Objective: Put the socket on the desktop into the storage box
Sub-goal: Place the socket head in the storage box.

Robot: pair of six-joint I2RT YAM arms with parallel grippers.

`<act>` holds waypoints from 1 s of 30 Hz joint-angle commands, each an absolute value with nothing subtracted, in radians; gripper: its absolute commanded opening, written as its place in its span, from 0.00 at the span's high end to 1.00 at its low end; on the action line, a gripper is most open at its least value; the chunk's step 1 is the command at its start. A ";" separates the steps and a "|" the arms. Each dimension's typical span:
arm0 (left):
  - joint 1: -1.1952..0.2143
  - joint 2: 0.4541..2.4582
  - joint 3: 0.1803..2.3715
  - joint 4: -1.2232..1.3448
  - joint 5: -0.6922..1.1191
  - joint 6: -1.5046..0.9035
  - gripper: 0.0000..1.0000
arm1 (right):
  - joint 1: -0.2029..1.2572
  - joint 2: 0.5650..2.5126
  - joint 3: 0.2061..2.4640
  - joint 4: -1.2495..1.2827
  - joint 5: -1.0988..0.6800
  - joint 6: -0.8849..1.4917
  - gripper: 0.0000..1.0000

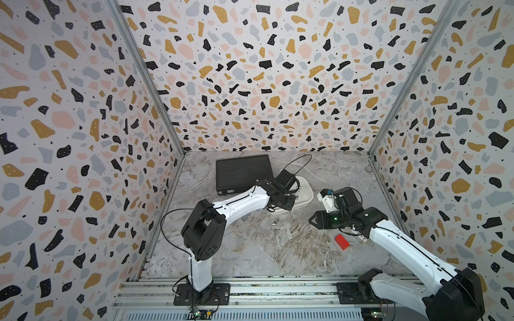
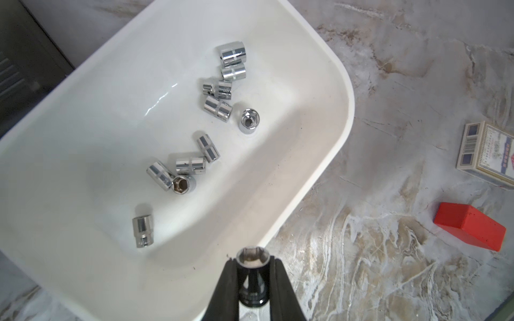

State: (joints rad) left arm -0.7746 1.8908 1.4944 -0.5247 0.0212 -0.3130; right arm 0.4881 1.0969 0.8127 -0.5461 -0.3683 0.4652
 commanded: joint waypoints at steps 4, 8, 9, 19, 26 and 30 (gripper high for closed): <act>-0.742 1.963 1.602 -0.548 0.051 -0.283 0.97 | 0.477 1.096 0.862 -0.538 -0.348 0.471 0.56; -0.727 2.016 1.652 -0.560 0.058 -0.279 0.97 | 0.473 1.106 0.871 -0.539 -0.351 0.469 0.56; -0.723 2.030 1.662 -0.559 0.061 -0.281 0.97 | 0.474 1.105 0.873 -0.538 -0.351 0.469 0.56; -0.698 2.137 1.762 -0.584 0.041 -0.276 0.96 | 0.469 1.104 0.874 -0.538 -0.357 0.468 0.56; -0.685 2.180 1.791 -0.593 0.028 -0.276 0.95 | 0.469 1.100 0.874 -0.541 -0.359 0.468 0.56; -0.677 2.201 1.801 -0.597 0.022 -0.276 0.94 | 0.468 1.098 0.868 -0.542 -0.360 0.469 0.56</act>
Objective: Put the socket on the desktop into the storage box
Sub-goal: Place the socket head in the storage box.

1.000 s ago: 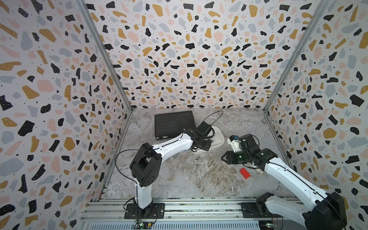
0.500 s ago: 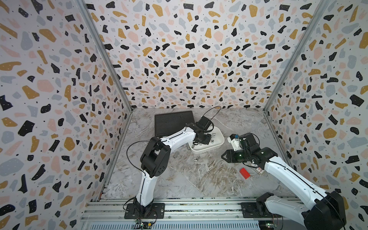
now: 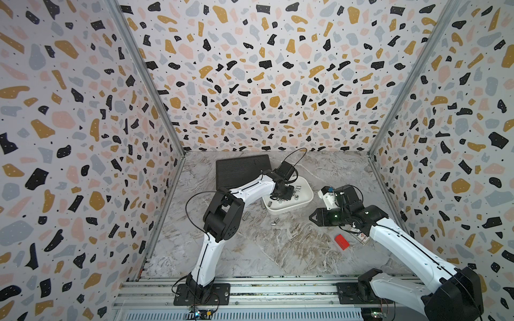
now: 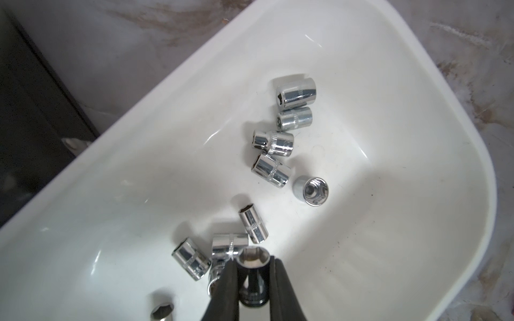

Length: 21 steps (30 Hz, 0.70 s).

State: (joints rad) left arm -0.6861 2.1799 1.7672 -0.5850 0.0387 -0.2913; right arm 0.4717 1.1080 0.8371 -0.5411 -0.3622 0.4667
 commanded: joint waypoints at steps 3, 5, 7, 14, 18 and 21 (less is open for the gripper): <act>-0.673 2.208 1.804 -0.600 0.022 -0.276 0.89 | 0.467 1.095 0.867 -0.541 -0.360 0.470 0.56; -0.673 2.208 1.803 -0.601 0.019 -0.277 0.82 | 0.468 1.095 0.866 -0.541 -0.358 0.470 0.56; -0.673 2.207 1.802 -0.600 0.019 -0.279 0.78 | 0.467 1.095 0.864 -0.541 -0.359 0.471 0.56; -0.673 2.172 1.782 -0.589 0.023 -0.284 0.59 | 0.467 1.093 0.861 -0.541 -0.360 0.474 0.56; -0.673 2.143 1.767 -0.583 0.027 -0.285 0.59 | 0.467 1.091 0.858 -0.538 -0.359 0.477 0.56; -0.673 2.114 1.746 -0.570 0.031 -0.293 0.59 | 0.467 1.089 0.858 -0.538 -0.360 0.480 0.56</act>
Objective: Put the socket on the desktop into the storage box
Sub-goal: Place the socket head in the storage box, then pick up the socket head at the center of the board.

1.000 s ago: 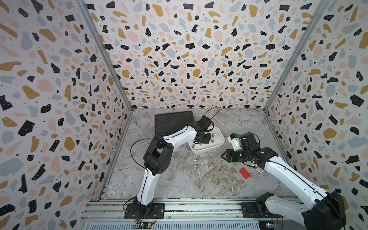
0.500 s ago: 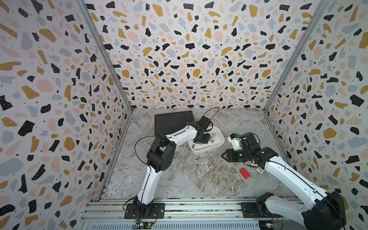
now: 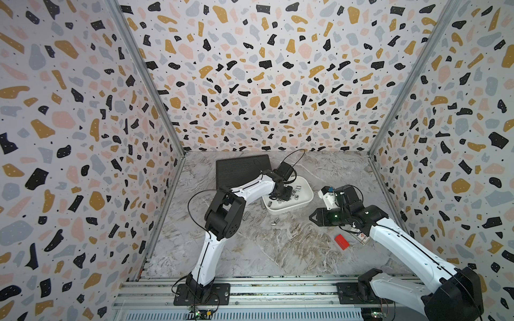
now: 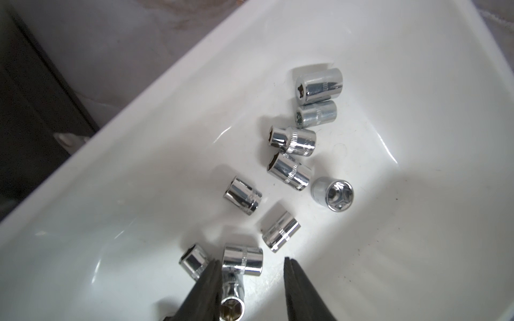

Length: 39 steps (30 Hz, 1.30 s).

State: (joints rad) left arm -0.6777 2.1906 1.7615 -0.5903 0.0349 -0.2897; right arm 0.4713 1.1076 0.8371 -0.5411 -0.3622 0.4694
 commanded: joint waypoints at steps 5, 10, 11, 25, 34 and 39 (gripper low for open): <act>-0.673 2.061 1.706 -0.559 0.040 -0.304 0.58 | 0.467 1.086 0.856 -0.536 -0.360 0.481 0.56; -0.673 1.996 1.646 -0.538 0.047 -0.309 0.58 | 0.467 1.083 0.854 -0.537 -0.360 0.480 0.56; -0.673 1.984 1.636 -0.534 0.047 -0.313 0.58 | 0.468 1.083 0.854 -0.535 -0.360 0.481 0.56; -0.673 1.804 1.465 -0.491 0.061 -0.337 0.57 | 0.468 1.103 0.865 -0.530 -0.373 0.473 0.56; -0.672 1.647 1.291 -0.471 0.029 -0.362 0.56 | 0.478 1.146 0.913 -0.532 -0.395 0.445 0.56; -0.655 1.563 1.188 -0.471 0.014 -0.383 0.55 | 0.519 1.187 0.955 -0.532 -0.397 0.423 0.56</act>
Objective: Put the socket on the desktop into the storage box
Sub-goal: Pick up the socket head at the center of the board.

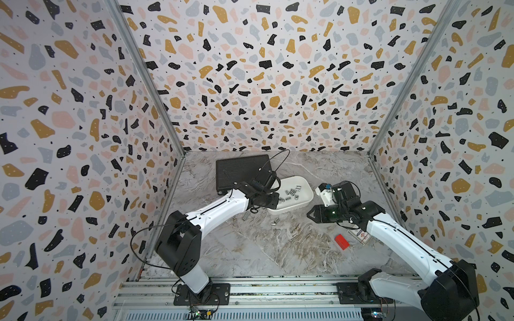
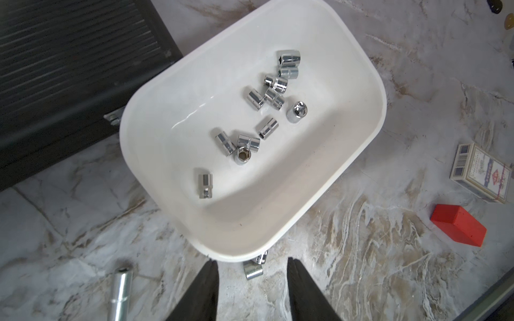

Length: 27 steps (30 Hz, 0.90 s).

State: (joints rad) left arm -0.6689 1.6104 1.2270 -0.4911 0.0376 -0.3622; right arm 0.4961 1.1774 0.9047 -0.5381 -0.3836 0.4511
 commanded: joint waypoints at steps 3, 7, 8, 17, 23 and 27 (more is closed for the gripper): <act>-0.639 1.514 1.130 -0.471 0.005 -0.397 0.54 | 0.552 1.222 0.984 -0.533 -0.397 0.411 0.56; -0.607 1.443 1.054 -0.473 -0.003 -0.415 0.52 | 0.601 1.275 1.032 -0.534 -0.397 0.392 0.55; -0.599 1.429 1.038 -0.478 -0.004 -0.418 0.52 | 0.610 1.286 1.044 -0.536 -0.399 0.388 0.56; -0.514 1.325 0.928 -0.491 -0.006 -0.441 0.49 | 0.689 1.396 1.135 -0.540 -0.420 0.350 0.55; -0.472 1.301 0.895 -0.500 -0.009 -0.445 0.46 | 0.737 1.458 1.194 -0.550 -0.424 0.313 0.56; -0.445 1.313 0.890 -0.503 -0.015 -0.441 0.41 | 0.760 1.489 1.227 -0.562 -0.422 0.291 0.55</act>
State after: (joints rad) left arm -0.4629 1.3193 0.9012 -0.5018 -0.0021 -0.4381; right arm 0.7475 1.4910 1.1805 -0.5327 -0.4152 0.3264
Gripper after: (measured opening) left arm 0.578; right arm 0.445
